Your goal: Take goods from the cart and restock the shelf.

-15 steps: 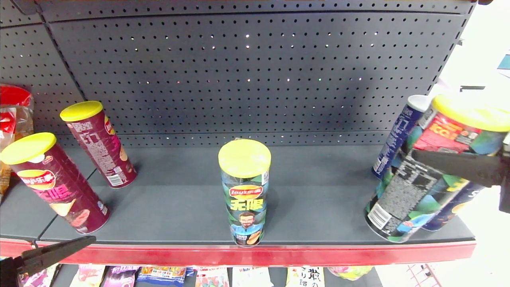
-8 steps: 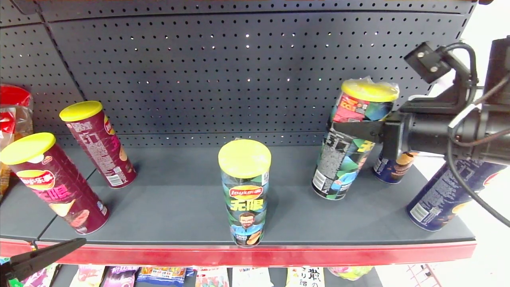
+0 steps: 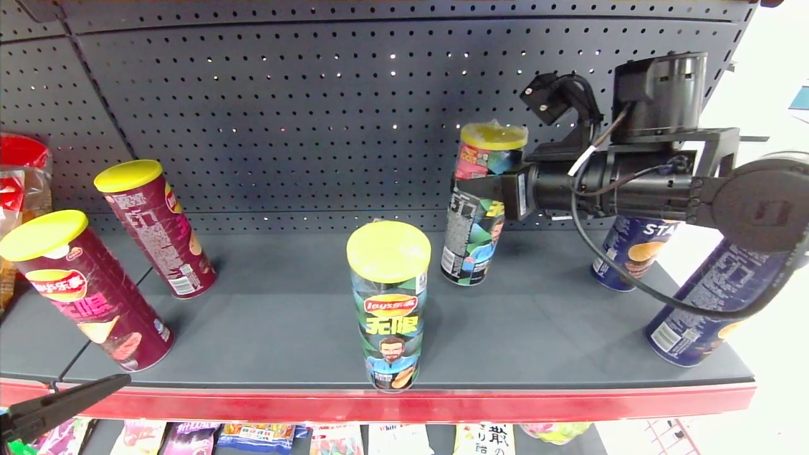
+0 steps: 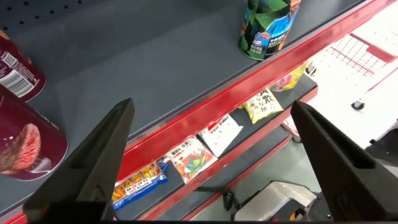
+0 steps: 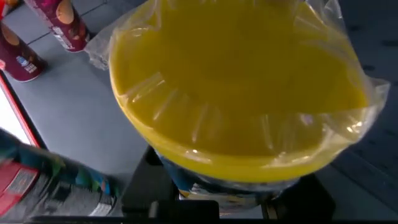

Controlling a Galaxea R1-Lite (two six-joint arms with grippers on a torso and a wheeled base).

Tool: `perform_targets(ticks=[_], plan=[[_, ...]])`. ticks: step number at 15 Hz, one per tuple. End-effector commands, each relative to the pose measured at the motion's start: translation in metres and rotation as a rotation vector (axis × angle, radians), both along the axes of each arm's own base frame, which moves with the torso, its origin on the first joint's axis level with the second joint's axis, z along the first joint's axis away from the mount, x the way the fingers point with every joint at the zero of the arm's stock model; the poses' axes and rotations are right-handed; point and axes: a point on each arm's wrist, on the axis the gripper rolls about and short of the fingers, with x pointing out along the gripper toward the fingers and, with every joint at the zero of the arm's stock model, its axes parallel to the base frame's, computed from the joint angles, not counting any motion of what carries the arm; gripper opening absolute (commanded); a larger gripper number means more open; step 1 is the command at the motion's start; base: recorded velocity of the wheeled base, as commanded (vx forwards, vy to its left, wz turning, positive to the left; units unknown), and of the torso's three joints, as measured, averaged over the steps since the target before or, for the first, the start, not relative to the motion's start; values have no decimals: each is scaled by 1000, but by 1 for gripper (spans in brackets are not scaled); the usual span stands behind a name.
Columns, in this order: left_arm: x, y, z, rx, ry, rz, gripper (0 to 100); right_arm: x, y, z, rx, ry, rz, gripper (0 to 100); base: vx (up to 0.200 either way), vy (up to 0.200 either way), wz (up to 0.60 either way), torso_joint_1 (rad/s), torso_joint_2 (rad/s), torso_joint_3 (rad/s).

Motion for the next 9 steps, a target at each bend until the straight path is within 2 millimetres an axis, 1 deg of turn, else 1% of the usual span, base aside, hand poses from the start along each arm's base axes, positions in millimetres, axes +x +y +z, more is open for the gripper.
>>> perform_targets(ticks=[1,2,3,6,9], plan=[[1,0,0,3,5,4,100,13,20,-18,-14,23,30,0,0,0,0,0,0,0],[1,0,0,4,5,6,100,13,22,-19,-13,22,32,0,0,0,0,0,0,0],[1,0,1,4,3,9,100,15,30,-23,-10,15,42,0,0,0,0,0,0,0],[1,0,0,5,4,10,100,21,37,-27,-13,15,43,0,0,0,0,0,0,0],[2,0,0,6,7,9,100,19,48,-23,-4,-3,68,0,0,0,0,0,0,0]])
